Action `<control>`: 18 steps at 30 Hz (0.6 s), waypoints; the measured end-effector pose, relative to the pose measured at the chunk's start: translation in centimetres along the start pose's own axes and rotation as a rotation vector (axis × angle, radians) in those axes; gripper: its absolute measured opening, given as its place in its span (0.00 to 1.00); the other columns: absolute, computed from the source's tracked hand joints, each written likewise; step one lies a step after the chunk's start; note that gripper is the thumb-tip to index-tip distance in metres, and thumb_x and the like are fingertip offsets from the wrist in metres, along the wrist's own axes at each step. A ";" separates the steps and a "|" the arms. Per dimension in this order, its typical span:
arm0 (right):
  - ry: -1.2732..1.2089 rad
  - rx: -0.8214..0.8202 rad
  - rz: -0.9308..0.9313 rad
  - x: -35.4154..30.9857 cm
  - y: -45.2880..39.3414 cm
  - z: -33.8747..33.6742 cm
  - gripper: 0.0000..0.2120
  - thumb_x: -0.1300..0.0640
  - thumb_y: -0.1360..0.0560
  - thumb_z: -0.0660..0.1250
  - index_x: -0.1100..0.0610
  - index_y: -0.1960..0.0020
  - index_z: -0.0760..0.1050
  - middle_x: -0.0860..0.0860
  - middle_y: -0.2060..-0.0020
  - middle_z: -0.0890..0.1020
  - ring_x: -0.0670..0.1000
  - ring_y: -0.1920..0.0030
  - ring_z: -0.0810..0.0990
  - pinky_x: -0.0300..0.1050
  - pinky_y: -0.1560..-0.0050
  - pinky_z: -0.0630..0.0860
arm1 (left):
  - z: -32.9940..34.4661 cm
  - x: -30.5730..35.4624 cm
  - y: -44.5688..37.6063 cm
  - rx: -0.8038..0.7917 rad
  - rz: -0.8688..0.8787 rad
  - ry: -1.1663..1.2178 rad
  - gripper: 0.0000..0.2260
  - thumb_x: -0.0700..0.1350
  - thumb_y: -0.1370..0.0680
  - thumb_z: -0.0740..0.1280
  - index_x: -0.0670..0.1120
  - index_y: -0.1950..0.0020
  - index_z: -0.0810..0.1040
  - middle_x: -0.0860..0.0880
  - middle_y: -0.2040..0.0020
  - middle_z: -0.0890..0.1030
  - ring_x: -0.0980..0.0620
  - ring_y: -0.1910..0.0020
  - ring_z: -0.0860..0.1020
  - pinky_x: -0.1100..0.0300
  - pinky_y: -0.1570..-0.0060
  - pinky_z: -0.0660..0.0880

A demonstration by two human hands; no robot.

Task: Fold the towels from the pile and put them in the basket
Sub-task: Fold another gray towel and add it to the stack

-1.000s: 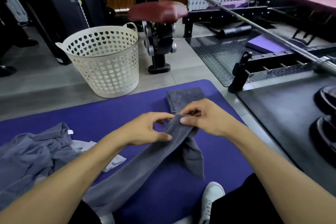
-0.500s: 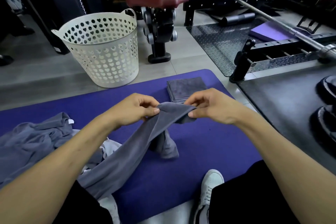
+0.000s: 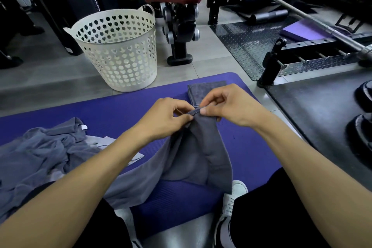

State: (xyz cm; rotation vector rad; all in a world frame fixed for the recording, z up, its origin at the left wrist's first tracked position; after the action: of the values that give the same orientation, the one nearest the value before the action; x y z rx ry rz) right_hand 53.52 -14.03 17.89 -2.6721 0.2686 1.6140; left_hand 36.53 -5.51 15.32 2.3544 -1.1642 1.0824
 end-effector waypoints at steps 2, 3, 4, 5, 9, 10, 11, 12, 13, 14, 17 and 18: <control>0.024 -0.068 0.033 0.2 0.3 -0.1 0.02 0.66 0.26 0.72 0.61 0.55 0.81 0.48 0.72 0.81 0.43 0.72 0.78 0.36 0.67 0.76 | -0.3 -0.5 -0.2 -0.099 -0.020 0.017 0.07 0.41 0.22 0.68 0.51 0.50 0.84 0.58 0.58 0.85 0.59 0.55 0.81 0.57 0.48 0.77; 0.045 -0.090 0.043 0.2 0.4 -0.1 0.02 0.66 0.26 0.72 0.61 0.55 0.81 0.51 0.70 0.81 0.44 0.71 0.79 0.37 0.65 0.78 | -0.3 -0.6 -0.2 -0.138 -0.033 0.026 0.08 0.40 0.21 0.68 0.51 0.50 0.84 0.59 0.58 0.84 0.60 0.56 0.80 0.57 0.49 0.76; 0.057 -0.091 0.052 0.2 0.6 -0.2 0.02 0.66 0.25 0.72 0.61 0.55 0.81 0.53 0.68 0.82 0.46 0.70 0.80 0.39 0.63 0.80 | -0.2 -0.8 -0.1 -0.149 -0.049 0.029 0.08 0.40 0.21 0.68 0.52 0.50 0.84 0.60 0.59 0.84 0.61 0.57 0.79 0.58 0.50 0.75; 0.052 -0.072 0.064 0.2 0.6 -0.2 0.03 0.66 0.25 0.71 0.60 0.55 0.81 0.55 0.68 0.82 0.48 0.69 0.81 0.41 0.61 0.82 | 0.0 -0.9 -0.1 -0.123 -0.064 0.023 0.07 0.41 0.21 0.68 0.52 0.51 0.84 0.60 0.59 0.84 0.62 0.58 0.79 0.59 0.50 0.75; -0.170 0.117 0.199 0.6 0.3 -0.1 0.06 0.69 0.26 0.70 0.60 0.55 0.76 0.56 0.68 0.80 0.51 0.71 0.82 0.43 0.60 0.83 | 0.5 -0.8 0.1 0.151 -0.058 -0.083 0.04 0.44 0.26 0.73 0.52 0.54 0.81 0.56 0.57 0.83 0.61 0.57 0.79 0.64 0.53 0.76; -0.251 0.161 0.237 0.7 0.1 0.0 0.07 0.69 0.26 0.70 0.60 0.56 0.76 0.56 0.67 0.80 0.52 0.70 0.83 0.44 0.59 0.84 | 0.6 -0.6 0.2 0.186 -0.065 -0.062 0.03 0.44 0.26 0.74 0.51 0.56 0.81 0.55 0.59 0.83 0.59 0.59 0.79 0.65 0.56 0.75; -0.336 0.191 0.264 0.6 -0.1 0.2 0.08 0.71 0.26 0.70 0.60 0.56 0.75 0.56 0.65 0.80 0.53 0.68 0.83 0.44 0.57 0.84 | 0.7 -0.5 0.3 0.195 -0.084 -0.022 0.03 0.44 0.27 0.75 0.50 0.58 0.81 0.54 0.61 0.83 0.57 0.61 0.79 0.65 0.57 0.76; -0.414 0.210 0.278 0.6 -0.2 0.4 0.08 0.72 0.26 0.69 0.60 0.57 0.76 0.57 0.64 0.80 0.53 0.67 0.84 0.45 0.56 0.84 | 0.9 -0.4 0.4 0.181 -0.105 0.021 0.03 0.44 0.27 0.75 0.49 0.58 0.82 0.54 0.63 0.83 0.56 0.61 0.80 0.65 0.57 0.76; -0.476 0.221 0.285 0.4 -0.3 0.6 0.08 0.73 0.26 0.68 0.61 0.57 0.76 0.57 0.64 0.80 0.52 0.66 0.84 0.45 0.55 0.84 | 1.0 -0.3 0.5 0.153 -0.122 0.056 0.03 0.44 0.27 0.75 0.49 0.59 0.83 0.54 0.63 0.84 0.56 0.61 0.81 0.65 0.56 0.76; -0.520 0.228 0.290 0.3 -0.4 0.9 0.08 0.74 0.26 0.68 0.62 0.57 0.76 0.57 0.63 0.80 0.52 0.65 0.84 0.45 0.55 0.84 | 1.2 -0.2 0.6 0.126 -0.133 0.085 0.03 0.45 0.27 0.76 0.48 0.59 0.84 0.54 0.63 0.84 0.56 0.60 0.81 0.65 0.55 0.76; -0.600 0.252 0.301 -0.3 -0.5 1.8 0.08 0.74 0.26 0.67 0.63 0.58 0.77 0.58 0.63 0.81 0.52 0.65 0.85 0.39 0.62 0.82 | 1.7 -0.7 0.8 0.130 -0.153 0.133 0.07 0.48 0.29 0.78 0.46 0.58 0.84 0.54 0.62 0.84 0.60 0.63 0.79 0.68 0.60 0.74; -0.627 0.266 0.307 -0.4 -0.6 2.0 0.08 0.74 0.26 0.67 0.64 0.58 0.77 0.58 0.64 0.81 0.52 0.66 0.85 0.39 0.62 0.82 | 1.8 -1.0 0.8 0.147 -0.162 0.132 0.08 0.50 0.30 0.78 0.47 0.59 0.84 0.54 0.62 0.84 0.62 0.63 0.78 0.69 0.61 0.73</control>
State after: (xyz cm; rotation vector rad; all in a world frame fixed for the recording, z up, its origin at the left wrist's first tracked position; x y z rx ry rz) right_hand 51.67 -13.22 17.23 -1.8808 0.8256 2.2058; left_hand 36.43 -6.48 13.32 2.3955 -0.8593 1.2823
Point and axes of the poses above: each hand's wrist, its own y-axis away from the middle knuckle, its own z-axis out of the palm, x = y × z, the point moved 2 cm from there along -y, towards the middle knuckle
